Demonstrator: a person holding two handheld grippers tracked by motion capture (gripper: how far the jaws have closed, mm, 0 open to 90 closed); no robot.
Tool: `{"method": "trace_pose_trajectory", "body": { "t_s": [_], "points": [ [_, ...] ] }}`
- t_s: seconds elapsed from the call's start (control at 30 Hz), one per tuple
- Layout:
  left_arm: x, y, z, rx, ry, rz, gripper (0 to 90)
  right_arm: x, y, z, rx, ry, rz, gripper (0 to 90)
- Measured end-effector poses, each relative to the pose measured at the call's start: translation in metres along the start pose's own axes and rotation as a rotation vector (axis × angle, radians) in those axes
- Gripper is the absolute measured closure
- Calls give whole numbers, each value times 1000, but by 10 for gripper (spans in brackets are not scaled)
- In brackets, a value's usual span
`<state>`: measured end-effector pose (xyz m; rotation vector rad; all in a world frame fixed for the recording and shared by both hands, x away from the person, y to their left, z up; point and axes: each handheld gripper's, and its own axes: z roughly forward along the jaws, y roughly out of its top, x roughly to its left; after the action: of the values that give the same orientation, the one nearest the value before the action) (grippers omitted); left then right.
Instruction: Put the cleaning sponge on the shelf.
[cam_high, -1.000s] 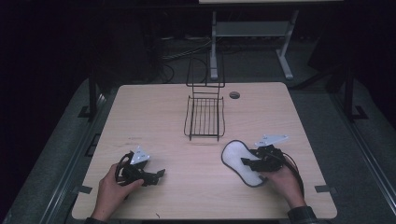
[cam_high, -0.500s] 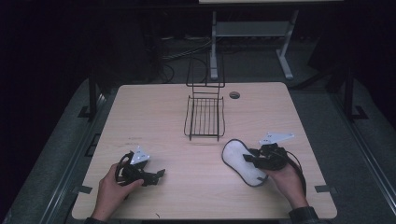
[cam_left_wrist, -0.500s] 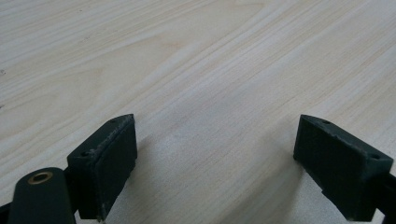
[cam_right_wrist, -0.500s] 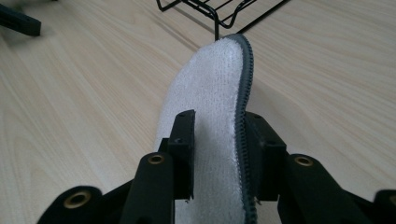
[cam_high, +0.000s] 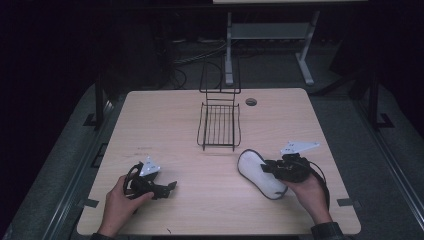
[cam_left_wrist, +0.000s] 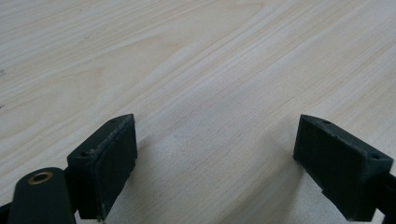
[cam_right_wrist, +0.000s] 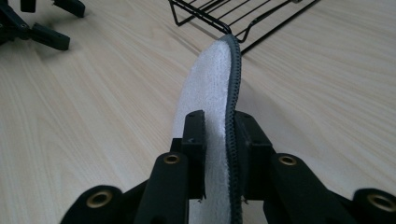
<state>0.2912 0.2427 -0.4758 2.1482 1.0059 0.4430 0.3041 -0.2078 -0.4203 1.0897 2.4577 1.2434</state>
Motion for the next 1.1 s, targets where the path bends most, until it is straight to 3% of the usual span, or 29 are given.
{"method": "trace_pose_trajectory", "body": {
  "t_s": [0.3,1.1],
  "points": [
    [0,0,0,1,0,2,126,1,2,-5,-10,22,22,798],
    [0,0,0,0,0,-1,126,-2,13,-18,-49,14,22,800]
  ]
}}
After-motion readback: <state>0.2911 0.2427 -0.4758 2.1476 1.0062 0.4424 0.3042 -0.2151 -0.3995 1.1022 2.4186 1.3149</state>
